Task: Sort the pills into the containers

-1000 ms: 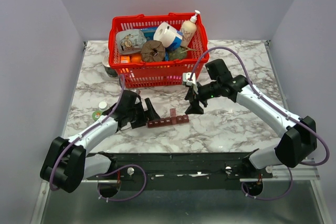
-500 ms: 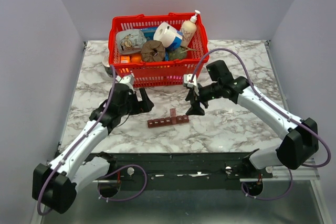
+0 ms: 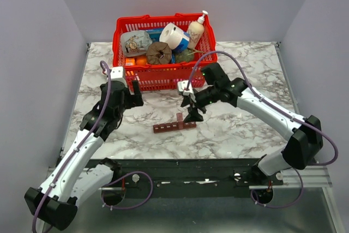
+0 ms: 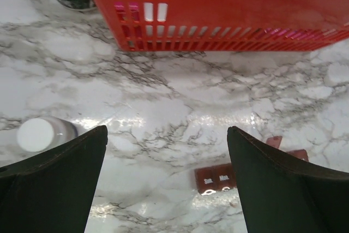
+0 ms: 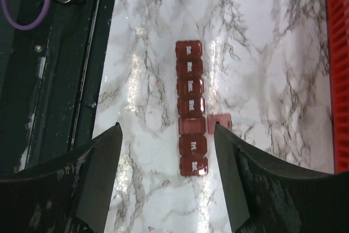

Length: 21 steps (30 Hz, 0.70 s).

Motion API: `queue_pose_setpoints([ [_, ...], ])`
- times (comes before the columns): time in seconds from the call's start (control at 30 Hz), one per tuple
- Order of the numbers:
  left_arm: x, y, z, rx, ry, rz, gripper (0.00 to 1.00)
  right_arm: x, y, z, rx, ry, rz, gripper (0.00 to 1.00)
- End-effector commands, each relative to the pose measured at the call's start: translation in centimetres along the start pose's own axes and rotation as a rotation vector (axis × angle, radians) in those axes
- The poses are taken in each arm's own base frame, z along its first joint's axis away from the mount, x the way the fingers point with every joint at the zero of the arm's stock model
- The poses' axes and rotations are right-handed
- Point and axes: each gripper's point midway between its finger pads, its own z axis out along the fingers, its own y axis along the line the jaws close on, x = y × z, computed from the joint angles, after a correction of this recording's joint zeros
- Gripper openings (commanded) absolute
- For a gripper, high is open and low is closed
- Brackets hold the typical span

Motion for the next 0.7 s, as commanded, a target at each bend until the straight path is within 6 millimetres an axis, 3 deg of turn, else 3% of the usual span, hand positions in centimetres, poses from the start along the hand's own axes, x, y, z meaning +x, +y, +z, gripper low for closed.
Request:
queue_pose_setpoints([
  [0.0,-2.5,4.5,-2.2,-0.228,-0.071,0.053,0.99,-3.0,0.2,2.3,-0.056,-0.028,-0.099,0.77],
  [0.13,-2.2,7.6,-3.1,-0.36,-0.055,0.05,0.99,-5.0,-0.5,3.2,-0.078,-0.064,-0.069,0.77],
  [0.23,-0.7,10.4,-3.3,-0.432,0.009,-0.033,0.99,-5.0,-0.8,3.4,-0.063,-0.068,-0.062,0.77],
  [0.37,1.9,14.5,-3.1,-0.523,0.084,-0.268,0.99,-4.0,-0.5,3.3,-0.055,-0.048,-0.054,0.77],
  [0.67,5.0,16.6,-2.7,-0.702,0.282,-0.346,0.97,-3.1,0.2,3.2,-0.049,-0.054,-0.064,0.77],
])
